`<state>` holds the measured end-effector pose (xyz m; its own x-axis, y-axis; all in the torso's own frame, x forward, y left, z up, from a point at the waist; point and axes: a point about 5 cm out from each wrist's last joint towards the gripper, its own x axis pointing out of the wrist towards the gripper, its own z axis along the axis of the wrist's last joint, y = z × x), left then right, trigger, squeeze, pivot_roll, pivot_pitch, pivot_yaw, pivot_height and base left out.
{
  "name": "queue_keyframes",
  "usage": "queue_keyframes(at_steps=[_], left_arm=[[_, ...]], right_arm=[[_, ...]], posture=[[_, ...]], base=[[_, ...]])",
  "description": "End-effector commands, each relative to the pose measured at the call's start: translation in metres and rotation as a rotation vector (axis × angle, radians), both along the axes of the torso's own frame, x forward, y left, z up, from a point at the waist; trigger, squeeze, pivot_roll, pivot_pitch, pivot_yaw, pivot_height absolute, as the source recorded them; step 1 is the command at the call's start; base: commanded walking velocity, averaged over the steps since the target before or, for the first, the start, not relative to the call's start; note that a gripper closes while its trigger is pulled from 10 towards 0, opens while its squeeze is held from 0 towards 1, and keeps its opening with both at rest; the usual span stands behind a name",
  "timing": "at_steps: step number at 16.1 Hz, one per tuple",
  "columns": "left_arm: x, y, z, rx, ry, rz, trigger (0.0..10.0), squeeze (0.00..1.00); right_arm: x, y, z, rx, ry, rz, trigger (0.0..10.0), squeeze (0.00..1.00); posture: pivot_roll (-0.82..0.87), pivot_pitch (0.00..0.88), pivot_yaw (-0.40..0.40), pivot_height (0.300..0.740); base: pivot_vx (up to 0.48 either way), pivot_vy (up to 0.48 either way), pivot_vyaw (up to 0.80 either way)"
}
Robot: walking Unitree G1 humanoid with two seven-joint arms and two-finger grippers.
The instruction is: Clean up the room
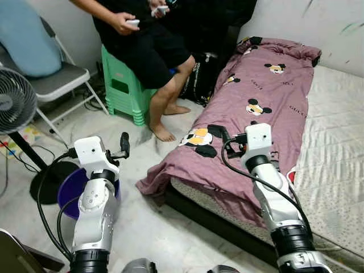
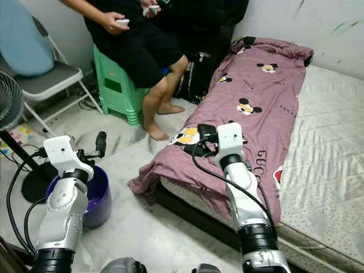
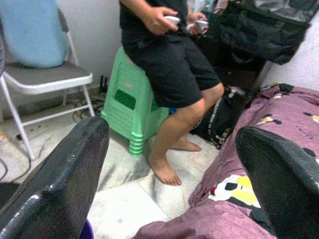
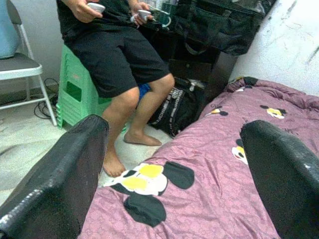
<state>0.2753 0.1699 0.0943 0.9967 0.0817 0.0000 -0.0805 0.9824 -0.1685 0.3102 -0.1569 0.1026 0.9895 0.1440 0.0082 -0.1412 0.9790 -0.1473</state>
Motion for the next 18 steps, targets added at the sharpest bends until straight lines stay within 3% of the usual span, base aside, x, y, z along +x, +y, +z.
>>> queue_keyframes(at_steps=[1, 18], left_arm=[[0.0005, -0.0036, 0.0041, 0.001, -0.023, -0.026, 10.0, 0.0], [0.0, -0.0048, 0.0031, 0.011, -0.027, -0.047, 10.0, 0.0]], right_arm=[[0.0015, -0.002, 0.0033, -0.002, -0.013, -0.009, 10.0, 0.0], [0.0012, -0.0021, 0.0043, 0.017, -0.021, -0.008, 10.0, 0.0]], posture=[[-0.01, 0.0, 0.002, 0.74], [-0.01, 0.0, 0.004, 0.74]], base=[[0.0, 0.0, 0.0], [0.24, 0.0, 0.0]])
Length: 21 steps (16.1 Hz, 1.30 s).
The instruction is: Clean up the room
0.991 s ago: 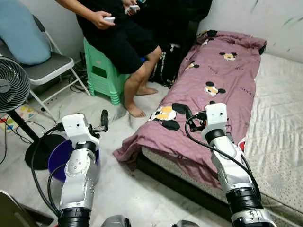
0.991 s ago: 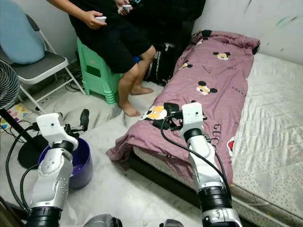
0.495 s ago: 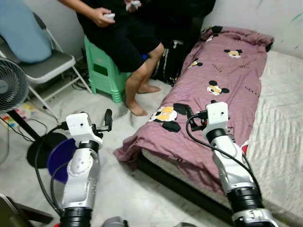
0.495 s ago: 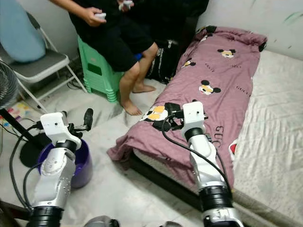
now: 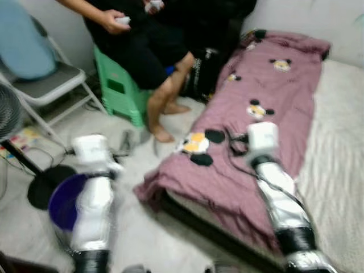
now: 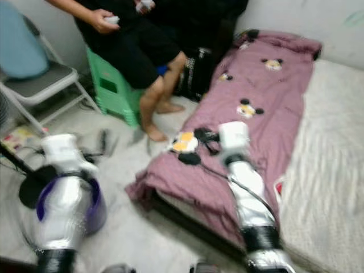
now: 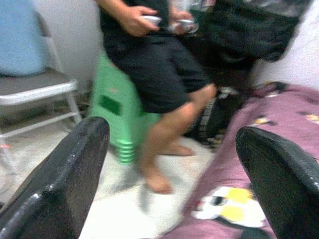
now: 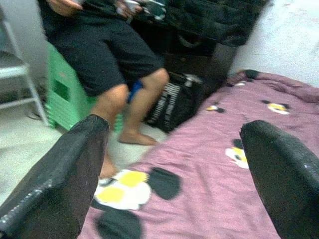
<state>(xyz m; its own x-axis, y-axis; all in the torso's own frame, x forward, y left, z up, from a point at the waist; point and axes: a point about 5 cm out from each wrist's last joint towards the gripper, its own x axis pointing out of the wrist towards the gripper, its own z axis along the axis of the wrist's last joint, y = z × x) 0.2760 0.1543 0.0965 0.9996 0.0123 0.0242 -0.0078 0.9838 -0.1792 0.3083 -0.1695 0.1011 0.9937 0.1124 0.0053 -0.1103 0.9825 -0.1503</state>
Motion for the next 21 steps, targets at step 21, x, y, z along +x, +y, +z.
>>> queue_keyframes(at_steps=[21], left_arm=[[0.0045, 0.0086, 0.0008, -0.02, 0.007, 0.048, 10.0, 0.0]], right_arm=[[0.0057, 0.0099, 0.0055, 0.029, -0.026, 0.017, 10.0, 0.0]], posture=[[-0.01, 0.0, 0.001, 0.74]], base=[[0.049, 0.213, -0.12]])
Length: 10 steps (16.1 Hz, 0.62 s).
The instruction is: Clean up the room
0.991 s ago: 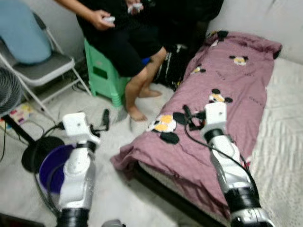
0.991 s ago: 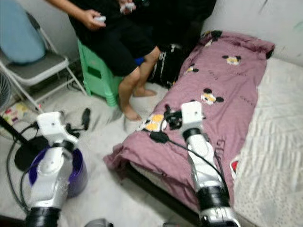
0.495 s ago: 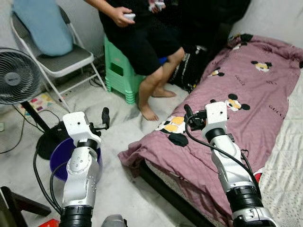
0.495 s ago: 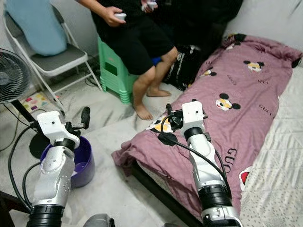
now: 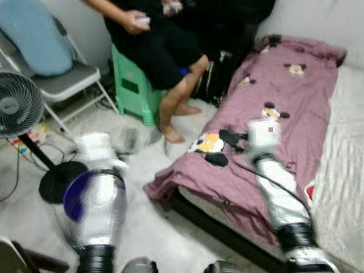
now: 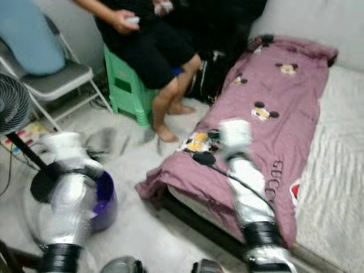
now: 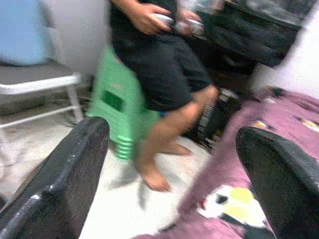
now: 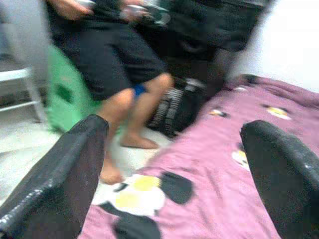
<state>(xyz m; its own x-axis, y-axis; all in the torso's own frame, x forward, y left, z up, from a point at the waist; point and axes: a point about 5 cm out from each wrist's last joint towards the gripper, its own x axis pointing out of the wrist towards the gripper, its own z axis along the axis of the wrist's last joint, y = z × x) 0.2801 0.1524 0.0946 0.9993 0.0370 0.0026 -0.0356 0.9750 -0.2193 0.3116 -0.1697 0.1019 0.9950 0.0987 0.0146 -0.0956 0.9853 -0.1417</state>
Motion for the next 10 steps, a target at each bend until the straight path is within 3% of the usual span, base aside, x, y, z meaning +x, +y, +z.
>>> queue_keyframes(at_steps=[1, 4, 8, 10], left_arm=[[-0.0001, 0.0096, 0.003, 0.023, -0.016, 0.017, 10.0, 0.0], [-0.0012, 0.0077, 0.0047, 0.018, -0.034, -0.015, 10.0, 0.0], [-0.0023, 0.0066, 0.0056, 0.017, -0.047, -0.036, 10.0, 0.0], [-0.0024, 0.0071, 0.0056, 0.016, -0.048, -0.038, 10.0, 0.0]], right_arm=[[0.0021, 0.0109, 0.0042, 0.018, -0.017, 0.035, 10.0, 0.0], [0.0014, 0.0118, 0.0034, 0.018, -0.014, 0.04, 10.0, 0.0], [0.0006, 0.0137, 0.0037, -0.012, -0.024, 0.058, 10.0, 0.0], [0.0005, 0.0139, 0.0038, -0.009, -0.023, 0.056, 10.0, 0.0]], posture=[[-0.01, 0.0, 0.001, 0.74], [-0.01, 0.0, 0.001, 0.74], [-0.01, 0.0, 0.002, 0.74], [-0.01, 0.0, 0.002, 0.74]], base=[[0.0, 0.0, 0.0], [0.0, 0.0, 0.0], [0.326, 0.0, 0.0], [0.401, 0.0, 0.63]])
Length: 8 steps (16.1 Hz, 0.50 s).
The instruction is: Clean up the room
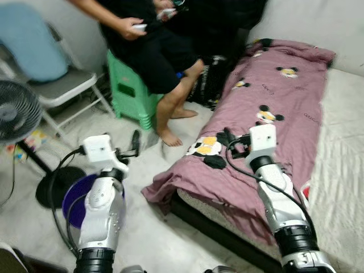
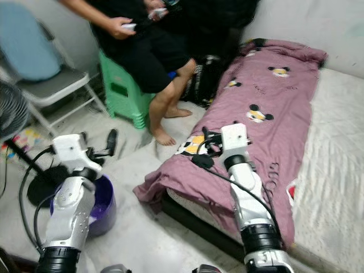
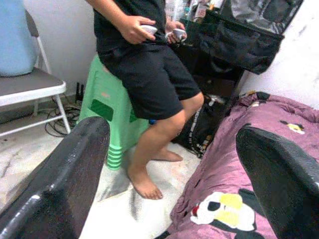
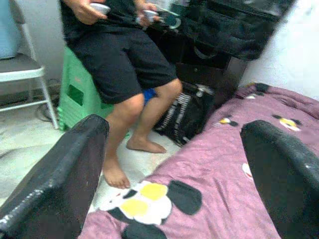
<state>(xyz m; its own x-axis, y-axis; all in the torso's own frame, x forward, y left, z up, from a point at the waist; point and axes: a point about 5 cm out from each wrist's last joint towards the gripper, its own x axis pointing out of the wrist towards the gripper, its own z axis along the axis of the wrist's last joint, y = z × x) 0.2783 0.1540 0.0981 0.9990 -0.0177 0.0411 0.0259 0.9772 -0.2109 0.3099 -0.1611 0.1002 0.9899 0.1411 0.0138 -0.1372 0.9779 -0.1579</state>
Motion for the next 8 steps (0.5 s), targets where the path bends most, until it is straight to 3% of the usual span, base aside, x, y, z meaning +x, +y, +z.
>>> queue_keyframes(at_steps=[1, 6, 8], left_arm=[[-0.0006, 0.0055, 0.002, 0.006, -0.01, 0.016, 10.0, 0.0], [-0.0006, 0.0053, 0.0017, 0.007, -0.011, 0.013, 10.0, 0.0], [-0.0002, 0.0061, 0.0011, 0.002, -0.004, 0.035, 10.0, 0.0]], right_arm=[[0.0023, 0.005, 0.0053, 0.007, -0.021, 0.011, 10.0, 0.0], [0.0027, 0.0046, 0.0049, 0.012, -0.018, 0.007, 10.0, 0.0], [0.0028, 0.0041, 0.0046, 0.028, -0.018, 0.004, 10.0, 0.0]], posture=[[-0.01, 0.0, 0.002, 0.74], [-0.01, 0.0, 0.002, 0.74], [-0.01, 0.0, 0.003, 0.74]], base=[[0.401, 0.0, 0.44], [0.403, 0.0, 0.0], [0.135, 0.0, 0.0]])
